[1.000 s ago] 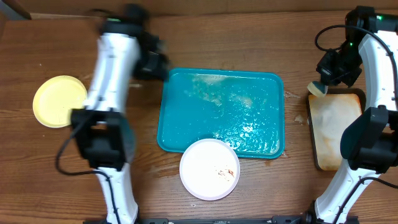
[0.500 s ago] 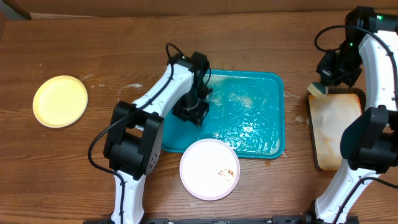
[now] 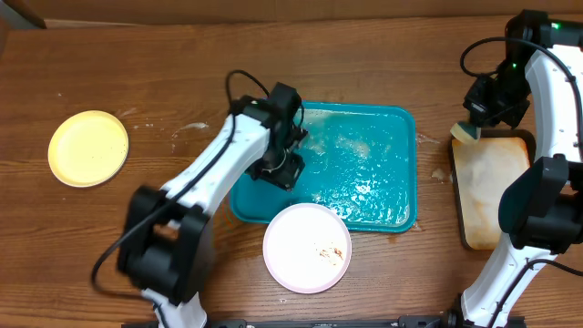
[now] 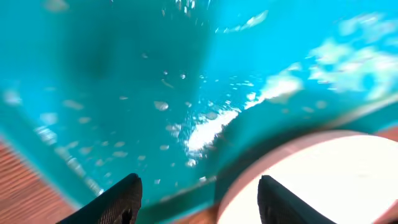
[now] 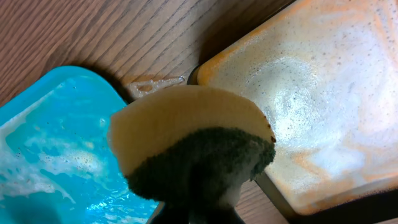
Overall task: Clean dirty plates on tray and stack at the side
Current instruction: 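Move the left gripper to the white plate and grasp its left rim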
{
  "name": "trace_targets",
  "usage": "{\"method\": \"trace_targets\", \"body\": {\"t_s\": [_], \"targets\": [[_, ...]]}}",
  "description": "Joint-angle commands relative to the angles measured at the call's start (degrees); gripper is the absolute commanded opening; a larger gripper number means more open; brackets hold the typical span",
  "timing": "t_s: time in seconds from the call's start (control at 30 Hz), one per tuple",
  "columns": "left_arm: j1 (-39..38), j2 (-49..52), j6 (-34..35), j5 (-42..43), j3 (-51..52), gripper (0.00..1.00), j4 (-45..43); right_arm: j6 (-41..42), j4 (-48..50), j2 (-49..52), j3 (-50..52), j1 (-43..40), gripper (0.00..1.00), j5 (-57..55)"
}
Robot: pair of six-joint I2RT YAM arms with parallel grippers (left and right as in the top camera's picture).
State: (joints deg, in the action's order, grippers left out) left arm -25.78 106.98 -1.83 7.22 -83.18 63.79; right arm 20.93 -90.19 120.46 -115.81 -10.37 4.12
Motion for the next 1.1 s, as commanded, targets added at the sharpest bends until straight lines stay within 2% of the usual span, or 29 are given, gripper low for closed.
{"method": "trace_targets", "body": {"t_s": [0.0, 0.1, 0.3, 0.5, 0.77, 0.9, 0.93, 0.97, 1.0, 1.03, 1.07], "targets": [[0.2, -4.3, 1.0, -0.3, 0.7, 0.61, 0.8, -0.2, -0.2, -2.6, -0.1, 0.1, 0.04, 0.1], [0.1, -5.2, 1.0, 0.1, 3.7, 0.59, 0.4, -0.5, -0.4, -2.6, -0.1, 0.1, 0.04, 0.1], [-0.9, -5.7, 3.7, 3.4, 16.2, 0.58, -8.0, -1.3, -0.4, -2.6, -0.1, 0.1, 0.04, 0.1], [-2.5, -5.7, 3.5, 3.7, 18.2, 0.63, -9.5, -1.3, -0.2, -2.6, -0.1, 0.1, 0.04, 0.1], [-2.5, -5.6, 2.9, 5.3, 20.5, 0.61, -12.7, -1.3, -0.5, -2.6, -0.1, 0.1, 0.04, 0.1], [-2.4, -5.6, 3.1, 6.5, 23.9, 0.64, -15.5, -1.5, -0.7, -2.6, -0.1, 0.1, 0.04, 0.1], [-2.4, -5.6, 3.1, 6.5, 24.5, 0.61, -16.0, -1.5, -0.7, -2.6, -0.1, 0.1, 0.04, 0.1], [-2.4, -5.6, 3.1, 6.6, 24.9, 0.52, -16.3, -1.5, -0.6, -2.6, -0.1, 0.1, 0.04, 0.1], [-2.4, -5.6, 3.1, 6.8, 25.2, 0.36, -16.5, -1.5, -0.6, -2.6, -0.1, 0.1, 0.04, 0.1], [-2.4, -5.6, 3.2, 6.8, 25.2, 0.13, -16.9, -1.5, -0.6, -2.6, -0.1, 0.1, 0.04, 0.1], [-2.4, -5.6, 3.6, 6.8, 25.2, 0.04, -17.3, -1.5, -0.6, -2.6, -0.1, 0.1, 0.04, 0.1]]}}
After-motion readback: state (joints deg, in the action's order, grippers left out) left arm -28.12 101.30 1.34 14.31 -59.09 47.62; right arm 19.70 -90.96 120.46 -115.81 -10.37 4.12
